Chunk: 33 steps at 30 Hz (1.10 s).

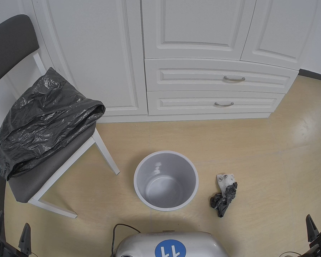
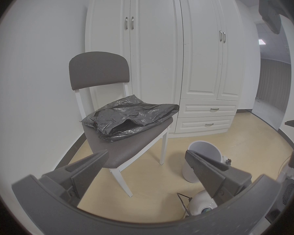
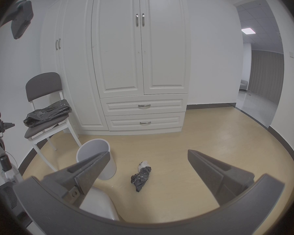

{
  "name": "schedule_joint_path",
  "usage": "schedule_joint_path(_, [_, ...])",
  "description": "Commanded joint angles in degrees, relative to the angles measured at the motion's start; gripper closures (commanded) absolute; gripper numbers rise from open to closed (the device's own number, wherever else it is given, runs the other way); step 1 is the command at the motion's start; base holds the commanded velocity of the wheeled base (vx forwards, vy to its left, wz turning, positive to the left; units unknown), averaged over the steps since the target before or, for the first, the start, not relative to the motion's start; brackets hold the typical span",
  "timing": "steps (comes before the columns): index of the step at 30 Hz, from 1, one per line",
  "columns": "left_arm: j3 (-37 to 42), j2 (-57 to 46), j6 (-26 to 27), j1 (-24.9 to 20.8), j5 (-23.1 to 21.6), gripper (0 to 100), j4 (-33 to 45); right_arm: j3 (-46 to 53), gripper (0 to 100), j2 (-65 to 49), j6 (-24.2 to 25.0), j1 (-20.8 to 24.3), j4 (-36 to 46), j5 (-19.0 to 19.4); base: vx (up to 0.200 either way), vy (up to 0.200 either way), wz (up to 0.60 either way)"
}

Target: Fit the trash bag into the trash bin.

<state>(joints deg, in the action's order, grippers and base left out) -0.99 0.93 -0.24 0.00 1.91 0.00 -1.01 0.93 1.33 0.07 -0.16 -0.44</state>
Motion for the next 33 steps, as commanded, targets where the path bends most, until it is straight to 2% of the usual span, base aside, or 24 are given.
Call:
schedule_joint_path(1, [1.0,-0.9,0.0,0.0,0.0,0,0.0,1.0,0,-0.8,0.0,0.0,0.0,0.0,0.0,0.0,0.0])
schedule_joint_path(33, [1.0,-0.9,0.3,0.0,-0.3,0,0.0,1.0,0,-0.8,0.0,0.0,0.0,0.0,0.0,0.0,0.0])
